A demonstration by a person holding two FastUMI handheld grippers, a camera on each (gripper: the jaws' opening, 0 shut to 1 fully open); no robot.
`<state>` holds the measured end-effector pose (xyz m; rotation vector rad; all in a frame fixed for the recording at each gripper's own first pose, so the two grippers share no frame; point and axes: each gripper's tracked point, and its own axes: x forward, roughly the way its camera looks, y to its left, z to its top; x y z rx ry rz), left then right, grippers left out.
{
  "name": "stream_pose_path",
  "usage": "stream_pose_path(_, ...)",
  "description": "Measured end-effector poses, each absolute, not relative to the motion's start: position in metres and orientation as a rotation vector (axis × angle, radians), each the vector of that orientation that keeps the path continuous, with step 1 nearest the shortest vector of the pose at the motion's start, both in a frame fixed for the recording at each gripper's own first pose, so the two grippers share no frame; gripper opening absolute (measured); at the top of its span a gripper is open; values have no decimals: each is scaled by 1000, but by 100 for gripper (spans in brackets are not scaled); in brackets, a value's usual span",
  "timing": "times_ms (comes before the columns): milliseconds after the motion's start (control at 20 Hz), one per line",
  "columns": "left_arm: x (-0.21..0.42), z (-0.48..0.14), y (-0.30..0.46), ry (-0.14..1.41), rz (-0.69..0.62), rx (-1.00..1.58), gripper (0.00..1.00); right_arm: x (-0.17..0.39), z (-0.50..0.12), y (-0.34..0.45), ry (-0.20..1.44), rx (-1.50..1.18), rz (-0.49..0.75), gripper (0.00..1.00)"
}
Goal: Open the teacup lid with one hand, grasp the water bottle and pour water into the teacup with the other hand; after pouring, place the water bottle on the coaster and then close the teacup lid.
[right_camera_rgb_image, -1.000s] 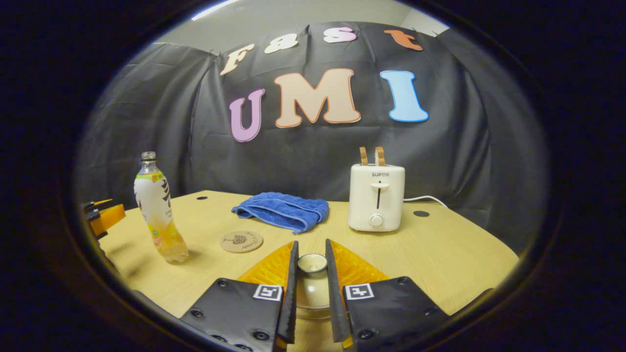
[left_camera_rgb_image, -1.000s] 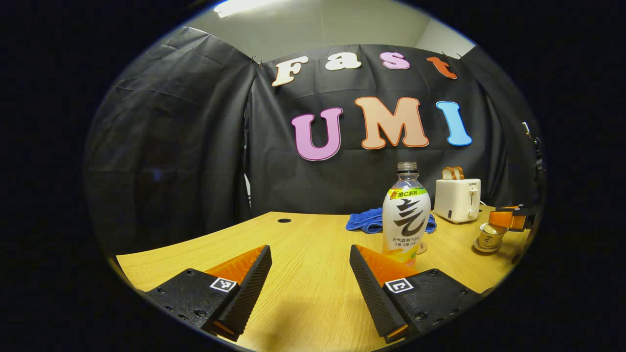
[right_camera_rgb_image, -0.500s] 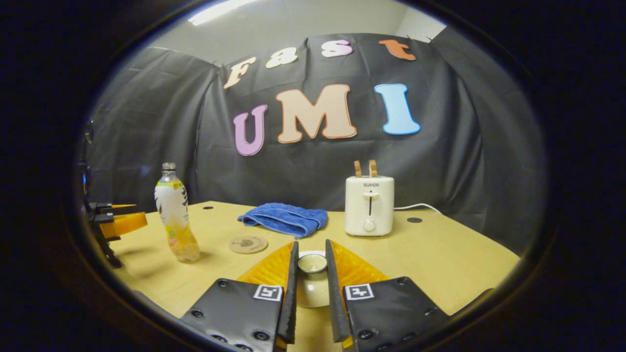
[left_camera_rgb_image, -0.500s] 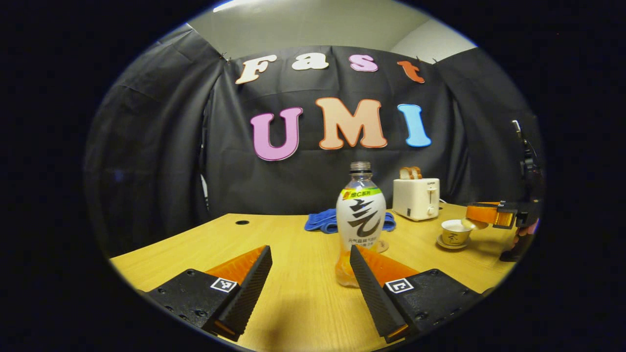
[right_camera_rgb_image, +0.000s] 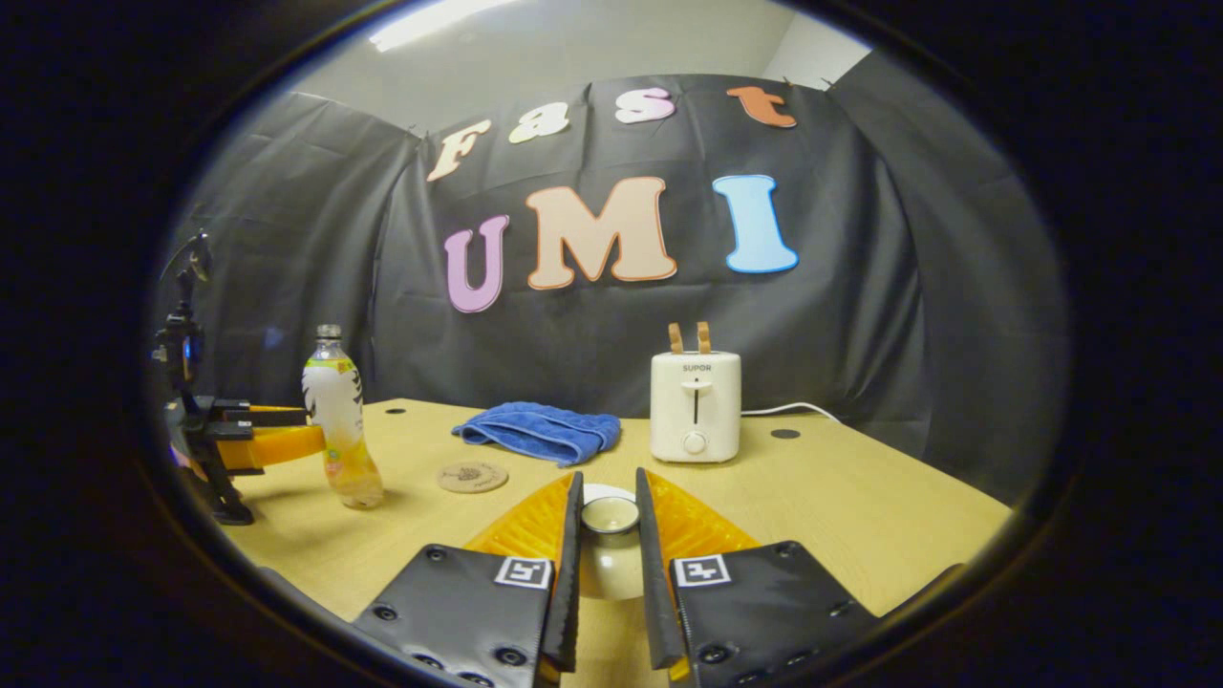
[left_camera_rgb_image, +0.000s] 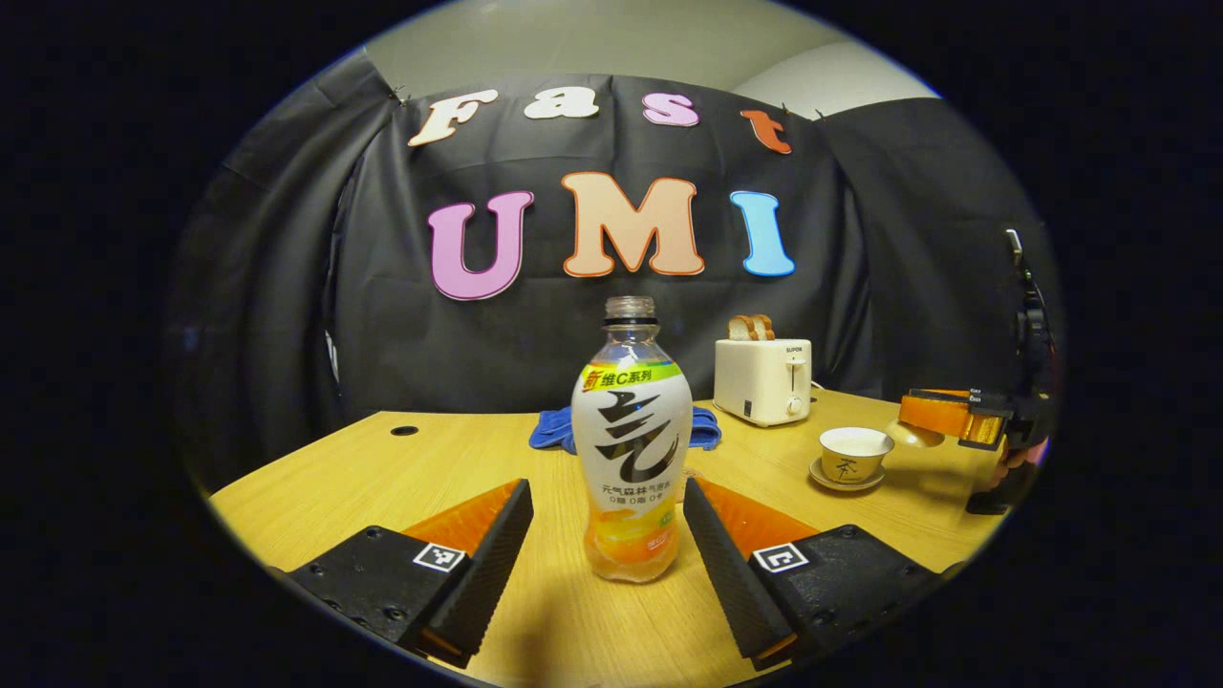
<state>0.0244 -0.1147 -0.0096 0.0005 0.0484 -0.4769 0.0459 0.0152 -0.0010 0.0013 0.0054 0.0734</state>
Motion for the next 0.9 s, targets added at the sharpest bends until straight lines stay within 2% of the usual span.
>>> stream_pose_path(450,56,-19,-140,109,-478,21,90,40,-1,-14,5,2,32,33)
stream_pose_path(500,59,-21,-142,117,-472,26,88,39,0,-16,4,2,29,33)
stream_pose_path(650,62,-25,-143,142,-451,51,67,37,0,-20,5,1,22,33)
stream_pose_path(900,64,-29,-152,147,-436,108,57,38,1,-26,6,1,11,34)
